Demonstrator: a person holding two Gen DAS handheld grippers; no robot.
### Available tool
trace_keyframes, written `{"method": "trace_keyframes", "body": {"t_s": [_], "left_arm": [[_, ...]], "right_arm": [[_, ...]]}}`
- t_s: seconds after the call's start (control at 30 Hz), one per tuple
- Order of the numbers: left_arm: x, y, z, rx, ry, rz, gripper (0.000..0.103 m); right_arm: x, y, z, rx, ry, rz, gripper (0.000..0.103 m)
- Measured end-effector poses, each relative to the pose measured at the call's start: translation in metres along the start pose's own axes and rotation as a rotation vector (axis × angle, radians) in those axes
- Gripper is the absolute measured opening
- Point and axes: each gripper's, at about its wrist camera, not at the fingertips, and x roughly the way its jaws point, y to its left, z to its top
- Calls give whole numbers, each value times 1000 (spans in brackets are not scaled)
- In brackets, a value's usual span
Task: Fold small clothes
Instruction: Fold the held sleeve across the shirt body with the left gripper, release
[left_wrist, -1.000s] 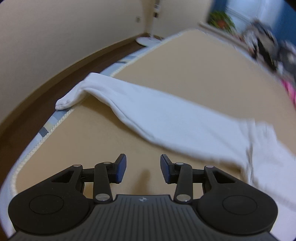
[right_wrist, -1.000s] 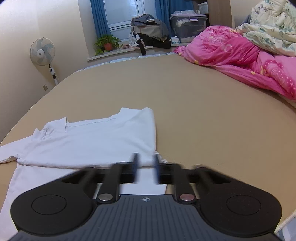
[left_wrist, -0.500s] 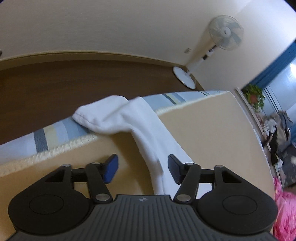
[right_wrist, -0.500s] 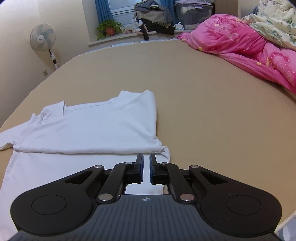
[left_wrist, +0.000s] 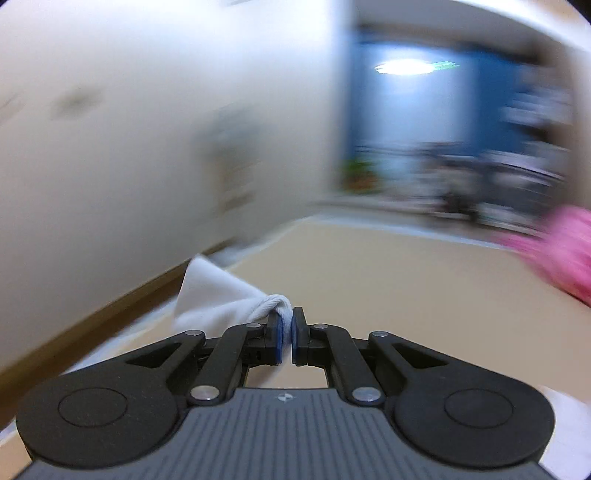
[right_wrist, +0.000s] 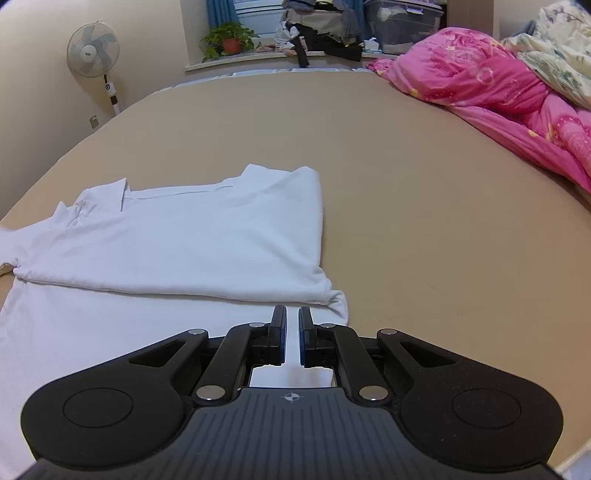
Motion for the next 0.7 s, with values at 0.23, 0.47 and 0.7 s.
{"method": "trace_keyframes", "body": {"t_s": [0.23,0.47,0.7], "left_arm": [[-93,-164,-96,366,295,-531,34],[-104,-51,-82,401,311,-297,34],[-77,43,-66,245,379,-108,35]], "right_arm": [[-5,-10,-2,42,5,-8,6],[-10,-6,0,37,-13,44,6],[14,19,13,6,-43,82,6]]}}
